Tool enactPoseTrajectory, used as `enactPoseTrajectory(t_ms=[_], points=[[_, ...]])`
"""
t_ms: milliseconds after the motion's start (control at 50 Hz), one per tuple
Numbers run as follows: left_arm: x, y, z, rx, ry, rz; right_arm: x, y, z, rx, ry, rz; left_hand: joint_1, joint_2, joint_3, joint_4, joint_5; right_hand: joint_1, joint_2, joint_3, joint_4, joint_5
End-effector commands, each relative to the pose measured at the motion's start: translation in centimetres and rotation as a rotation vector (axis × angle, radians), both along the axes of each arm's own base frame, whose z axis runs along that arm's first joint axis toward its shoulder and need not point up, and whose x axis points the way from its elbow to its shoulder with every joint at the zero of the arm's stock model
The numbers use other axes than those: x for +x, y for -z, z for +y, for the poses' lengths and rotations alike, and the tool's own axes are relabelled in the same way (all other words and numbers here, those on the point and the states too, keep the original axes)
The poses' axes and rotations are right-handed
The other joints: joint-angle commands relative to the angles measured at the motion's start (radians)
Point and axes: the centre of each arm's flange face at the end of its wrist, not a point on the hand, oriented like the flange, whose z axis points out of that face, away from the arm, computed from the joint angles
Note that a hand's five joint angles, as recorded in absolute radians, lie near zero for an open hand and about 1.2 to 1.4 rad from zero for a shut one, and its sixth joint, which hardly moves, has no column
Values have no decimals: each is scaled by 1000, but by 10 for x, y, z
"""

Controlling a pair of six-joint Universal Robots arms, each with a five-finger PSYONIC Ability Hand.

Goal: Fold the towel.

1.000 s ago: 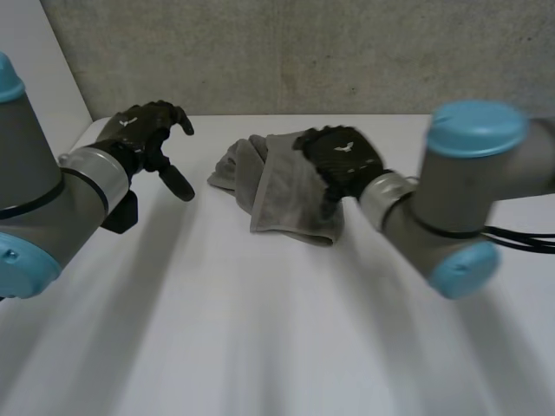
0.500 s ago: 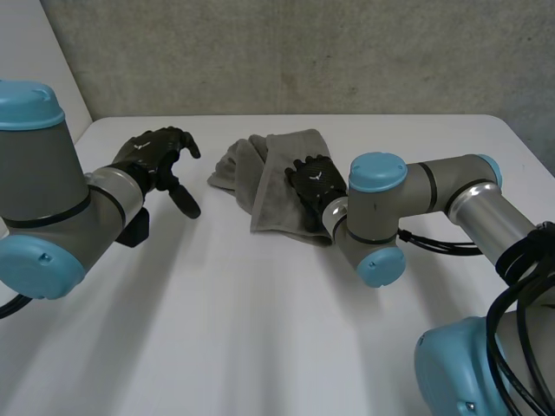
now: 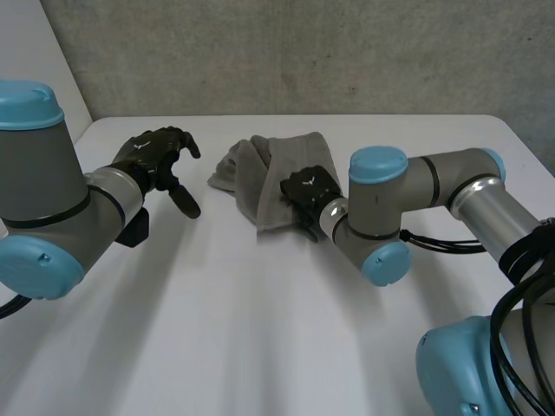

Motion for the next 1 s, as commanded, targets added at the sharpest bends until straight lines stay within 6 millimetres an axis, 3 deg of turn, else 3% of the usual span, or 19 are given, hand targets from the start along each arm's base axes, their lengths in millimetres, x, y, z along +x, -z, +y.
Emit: enactPoseTrajectory(t_ms=[20,200,240,260,300,360,400,460,600,700,840,880,1000], points=[[0,-3,1,-6,-1,5,3,-31,2,-42,-3,-34,-65,-59,-68,-70,-47,127,115,89,62,87],[1,-6,1,-13,-1,8,-5,-65,21,45,-6,-45,-65,-59,-68,-70,-47,127,115,89,62,87],[1,-6,1,-12,-1,7,-8,-87,35,70,-21,-64,-65,-59,-68,-70,-47,127,115,89,62,87],[1,-6,1,-12,0,6,-8,-87,35,70,-21,-64,-65,-59,-68,-70,-47,127,115,89,62,87],[1,-6,2,-12,1,6,-18,-116,45,75,-22,-99,-65,-59,-68,-70,-47,127,115,89,62,87],[0,-4,2,-10,3,2,-24,-132,50,72,-13,-124,-65,-59,-68,-70,-47,127,115,89,62,87],[0,-2,1,-5,7,-1,-39,-156,58,73,19,-190,-65,-59,-68,-70,-47,127,115,89,62,87],[-3,2,3,10,41,4,-54,-166,66,112,62,-279,-65,-59,-68,-70,-47,127,115,89,62,87],[-21,23,17,95,207,30,-77,-173,89,205,106,-483,-59,-53,-62,-64,-41,127,115,89,62,87],[-40,38,36,146,305,35,-88,-162,101,282,132,-555,-65,-59,-68,-70,-47,127,115,89,62,87],[-50,58,45,174,334,26,-101,-158,122,342,144,-577,-68,-62,-71,-73,-50,127,115,89,62,87],[-53,67,47,198,330,55,-112,-168,136,325,142,-592,-68,-62,-71,-73,-50,127,115,89,62,87],[-57,76,48,245,308,140,-120,-170,146,325,126,-596,-62,-56,-65,-67,-44,127,115,89,62,87]])
